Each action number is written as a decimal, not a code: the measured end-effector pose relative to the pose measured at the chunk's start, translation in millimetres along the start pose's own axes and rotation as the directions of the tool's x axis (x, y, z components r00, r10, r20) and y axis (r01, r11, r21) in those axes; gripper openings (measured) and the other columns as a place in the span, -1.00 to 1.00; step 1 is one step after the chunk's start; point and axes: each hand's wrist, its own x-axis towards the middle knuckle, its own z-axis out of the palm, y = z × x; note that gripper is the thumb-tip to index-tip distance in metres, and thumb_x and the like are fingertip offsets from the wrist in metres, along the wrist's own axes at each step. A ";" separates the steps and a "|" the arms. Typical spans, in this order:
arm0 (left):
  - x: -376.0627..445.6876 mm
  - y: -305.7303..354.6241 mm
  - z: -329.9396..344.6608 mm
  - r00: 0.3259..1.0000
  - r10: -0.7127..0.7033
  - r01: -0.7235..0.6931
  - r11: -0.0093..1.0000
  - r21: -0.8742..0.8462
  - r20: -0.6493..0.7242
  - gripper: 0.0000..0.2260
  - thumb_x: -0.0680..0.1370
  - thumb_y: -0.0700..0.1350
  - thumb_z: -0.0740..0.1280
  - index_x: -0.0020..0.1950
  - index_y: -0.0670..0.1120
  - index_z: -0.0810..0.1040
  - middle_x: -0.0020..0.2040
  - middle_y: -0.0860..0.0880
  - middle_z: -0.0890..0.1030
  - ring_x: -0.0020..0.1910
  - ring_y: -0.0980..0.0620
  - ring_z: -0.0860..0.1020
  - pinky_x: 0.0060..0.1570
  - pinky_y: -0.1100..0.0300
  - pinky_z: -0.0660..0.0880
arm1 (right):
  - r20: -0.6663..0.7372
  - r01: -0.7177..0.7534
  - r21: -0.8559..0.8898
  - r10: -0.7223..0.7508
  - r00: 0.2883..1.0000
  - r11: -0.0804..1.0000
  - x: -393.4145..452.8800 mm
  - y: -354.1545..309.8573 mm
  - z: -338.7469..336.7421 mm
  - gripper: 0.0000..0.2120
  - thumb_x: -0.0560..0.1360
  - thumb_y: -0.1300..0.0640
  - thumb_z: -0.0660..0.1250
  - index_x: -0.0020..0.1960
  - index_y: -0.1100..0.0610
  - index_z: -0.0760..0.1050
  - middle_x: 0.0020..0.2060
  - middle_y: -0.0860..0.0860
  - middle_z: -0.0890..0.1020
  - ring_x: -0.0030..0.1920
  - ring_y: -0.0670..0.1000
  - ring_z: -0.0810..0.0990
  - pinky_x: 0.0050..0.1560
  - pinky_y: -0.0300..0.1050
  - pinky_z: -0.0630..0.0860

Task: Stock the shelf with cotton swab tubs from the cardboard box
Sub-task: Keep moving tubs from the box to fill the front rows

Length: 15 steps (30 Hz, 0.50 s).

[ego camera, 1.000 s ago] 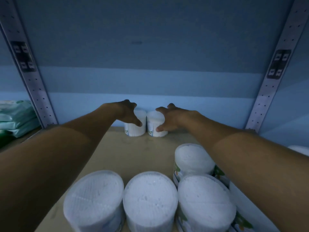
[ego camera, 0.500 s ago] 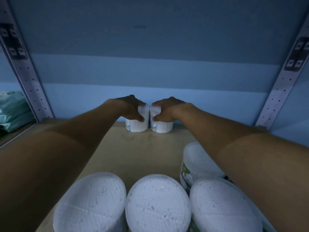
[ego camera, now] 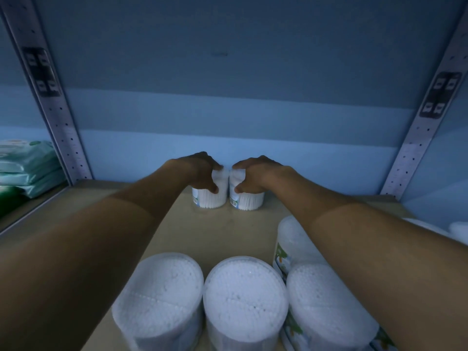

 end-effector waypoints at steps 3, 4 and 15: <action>-17.4 0.3 2.0 1.000 0.002 -0.002 1.000 -0.022 -0.002 -0.31 0.53 0.12 0.40 0.59 0.08 0.19 0.48 -0.06 0.25 0.45 -0.09 0.31 0.35 0.07 0.33 | -0.008 -0.014 0.050 0.015 1.000 0.999 -11.1 -3.8 3.1 -0.26 0.53 -0.16 0.36 0.61 -0.09 0.12 0.54 0.03 0.26 0.49 0.13 0.28 0.37 0.02 0.36; -23.7 0.5 2.7 1.000 0.005 -0.005 1.000 -0.030 0.001 -0.32 0.53 0.11 0.40 0.59 0.08 0.19 0.48 -0.07 0.26 0.45 -0.09 0.32 0.35 0.07 0.33 | -0.017 -0.011 0.066 0.012 1.000 0.998 -15.9 -5.8 4.2 -0.25 0.52 -0.16 0.37 0.60 -0.10 0.13 0.54 0.03 0.26 0.49 0.13 0.27 0.37 0.02 0.35; -93.1 -1.2 3.4 1.000 -0.005 0.006 0.998 -0.057 0.023 -0.32 0.49 0.14 0.43 0.55 0.06 0.28 0.46 -0.06 0.33 0.39 -0.10 0.42 0.35 0.05 0.40 | -0.029 0.024 0.097 -0.021 0.999 0.995 -73.7 -31.5 3.8 -0.25 0.44 -0.20 0.45 0.55 -0.15 0.25 0.50 -0.02 0.36 0.42 0.10 0.41 0.29 -0.04 0.43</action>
